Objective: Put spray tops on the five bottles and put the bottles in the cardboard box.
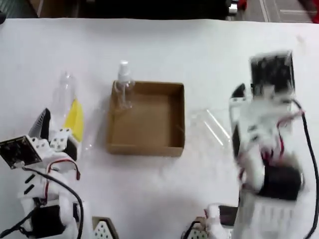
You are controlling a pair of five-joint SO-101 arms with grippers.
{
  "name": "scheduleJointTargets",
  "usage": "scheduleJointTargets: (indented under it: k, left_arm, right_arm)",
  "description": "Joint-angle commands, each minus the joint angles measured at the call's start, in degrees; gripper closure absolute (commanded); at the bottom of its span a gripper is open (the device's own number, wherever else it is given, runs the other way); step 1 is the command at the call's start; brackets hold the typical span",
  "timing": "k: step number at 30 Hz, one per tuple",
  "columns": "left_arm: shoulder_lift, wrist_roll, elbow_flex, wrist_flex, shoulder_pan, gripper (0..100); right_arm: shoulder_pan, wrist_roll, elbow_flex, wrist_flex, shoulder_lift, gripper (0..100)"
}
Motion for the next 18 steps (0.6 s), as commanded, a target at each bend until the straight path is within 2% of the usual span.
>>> scheduleJointTargets:
  k: [1,4,7,14,18]
  left_arm:
    - [-0.3,-4.1,-8.9,6.6,1.3,76]
    - [-0.3,-8.1,-15.3,14.2,7.2,76]
    - [-0.3,-8.4,-20.7,19.9,13.1,76]
    - [-0.4,-8.5,-29.7,27.3,24.0,76]
    - [-0.4,-8.6,-29.6,28.1,31.5,76]
  right_arm:
    - [-5.1,-4.5,-2.6,-1.8,-5.8,98.2]
    - [-8.5,-8.0,-2.7,-2.0,-6.1,98.2]
    - [-11.8,-9.5,-2.7,-3.9,-6.3,98.2]
    - [-21.1,-11.3,-9.6,-5.4,-6.1,98.2]
    - [-26.8,-12.7,-9.1,-9.3,-5.6,98.2]
